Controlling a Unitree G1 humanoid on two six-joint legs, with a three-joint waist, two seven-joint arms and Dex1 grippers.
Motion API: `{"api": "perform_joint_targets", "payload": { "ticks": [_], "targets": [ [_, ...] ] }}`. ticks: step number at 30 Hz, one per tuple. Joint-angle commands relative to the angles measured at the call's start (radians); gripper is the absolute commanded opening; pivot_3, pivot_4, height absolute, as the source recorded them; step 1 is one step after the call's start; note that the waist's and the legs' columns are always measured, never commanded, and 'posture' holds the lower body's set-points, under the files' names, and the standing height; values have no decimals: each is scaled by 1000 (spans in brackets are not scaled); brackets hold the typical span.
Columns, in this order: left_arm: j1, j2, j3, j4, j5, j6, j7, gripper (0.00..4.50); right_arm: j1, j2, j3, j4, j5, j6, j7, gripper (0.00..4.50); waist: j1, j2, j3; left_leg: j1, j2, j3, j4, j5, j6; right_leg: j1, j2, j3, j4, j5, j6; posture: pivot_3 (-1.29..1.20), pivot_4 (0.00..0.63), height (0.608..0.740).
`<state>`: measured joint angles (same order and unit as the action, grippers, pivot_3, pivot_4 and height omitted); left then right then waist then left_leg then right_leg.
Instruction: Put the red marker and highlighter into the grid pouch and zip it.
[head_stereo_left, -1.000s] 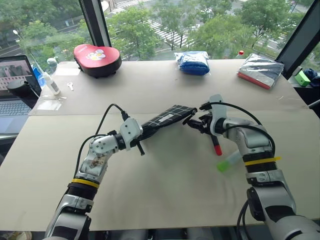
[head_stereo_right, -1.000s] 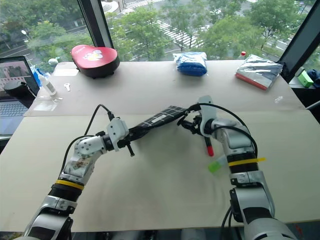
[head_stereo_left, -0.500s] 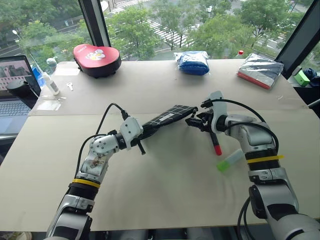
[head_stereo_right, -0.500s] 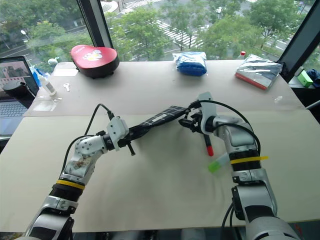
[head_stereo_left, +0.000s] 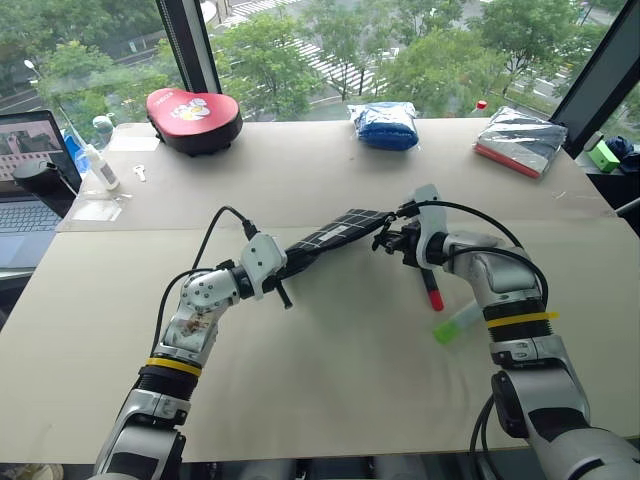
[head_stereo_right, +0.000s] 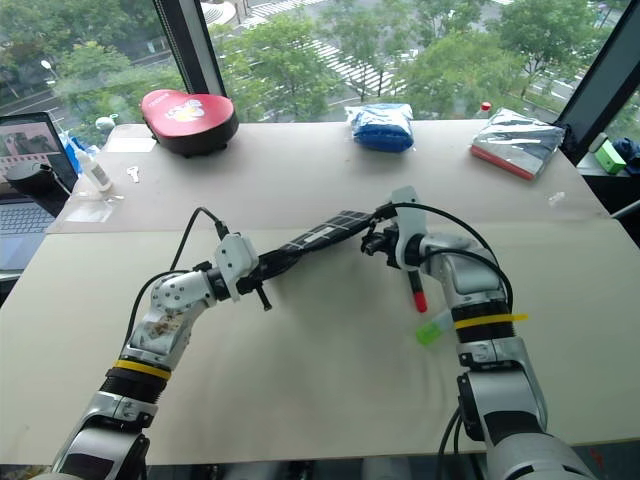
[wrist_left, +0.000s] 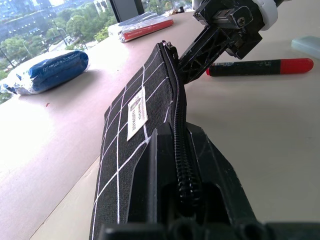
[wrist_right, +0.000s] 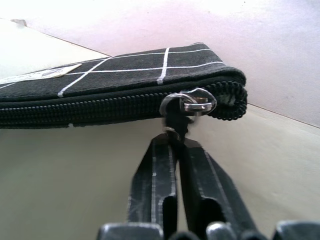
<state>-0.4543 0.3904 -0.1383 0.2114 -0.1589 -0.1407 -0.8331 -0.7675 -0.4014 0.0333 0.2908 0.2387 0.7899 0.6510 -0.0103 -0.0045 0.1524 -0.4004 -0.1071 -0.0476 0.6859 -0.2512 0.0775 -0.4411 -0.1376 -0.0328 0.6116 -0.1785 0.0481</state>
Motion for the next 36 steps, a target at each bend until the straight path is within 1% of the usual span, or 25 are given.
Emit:
{"api": "perform_joint_targets", "payload": {
  "ticks": [1,5,9,11,16,21,23,26,30,32,34,35,36],
  "targets": [
    [-4,-3,16,-39,-5,-1,12,0,3,-4,18,-56,9,-23,32,68,0,0,0,0,0,0,0,0,0,0,0,0,0,0,0,0,150,740],
    [-1,-4,16,-46,-4,4,15,0,23,-23,73,-97,-11,-31,72,68,0,0,0,0,0,0,0,0,0,0,0,0,0,0,0,0,150,740],
    [2,-6,12,-50,-5,7,18,0,73,-72,159,-229,1,-53,193,68,1,0,0,0,0,0,0,0,0,0,0,0,0,0,0,0,150,740],
    [5,-7,11,-54,-4,8,19,0,85,-81,181,-283,13,-54,228,68,0,0,0,0,0,0,0,0,0,0,0,0,0,0,0,0,150,740],
    [1,-9,11,-54,-3,9,19,0,56,-53,199,-304,8,-39,237,68,-1,0,0,0,0,0,0,0,0,0,0,0,0,0,0,0,150,740],
    [-9,-8,14,-45,-5,8,15,0,22,-12,198,-349,59,21,268,68,-1,0,0,0,0,0,0,0,0,0,0,0,0,0,0,0,150,740],
    [-14,-10,12,-40,-5,6,12,0,21,-1,223,-370,67,28,281,68,-1,0,0,0,0,0,0,0,0,0,0,0,0,0,0,0,150,740],
    [-21,-14,10,-32,-5,5,11,0,-1,45,238,-340,56,47,251,68,-1,0,0,0,0,0,0,0,0,0,0,0,0,0,0,0,150,740],
    [-24,-21,6,-27,-4,2,9,0,-18,94,241,-344,82,98,245,68,1,0,0,0,0,0,0,0,0,0,0,0,0,0,0,0,150,740],
    [-23,-23,6,-28,-4,0,7,0,-20,98,256,-321,54,87,229,68,2,0,0,0,0,0,0,0,0,0,0,0,0,0,0,0,150,740],
    [-20,-23,7,-28,-4,-1,7,0,-32,97,226,-255,22,56,184,68,0,0,0,0,0,0,0,0,0,0,0,0,0,0,0,0,150,740],
    [-18,-24,7,-29,-4,-2,8,0,-35,88,213,-241,17,51,175,646,-1,0,0,1,0,0,0,0,0,0,0,0,0,0,0,0,150,740],
    [-17,-24,7,-28,-4,-2,8,0,-37,82,205,-233,15,47,171,791,0,0,0,1,0,0,0,0,0,0,1,0,0,0,0,0,150,740]
  ]
}}
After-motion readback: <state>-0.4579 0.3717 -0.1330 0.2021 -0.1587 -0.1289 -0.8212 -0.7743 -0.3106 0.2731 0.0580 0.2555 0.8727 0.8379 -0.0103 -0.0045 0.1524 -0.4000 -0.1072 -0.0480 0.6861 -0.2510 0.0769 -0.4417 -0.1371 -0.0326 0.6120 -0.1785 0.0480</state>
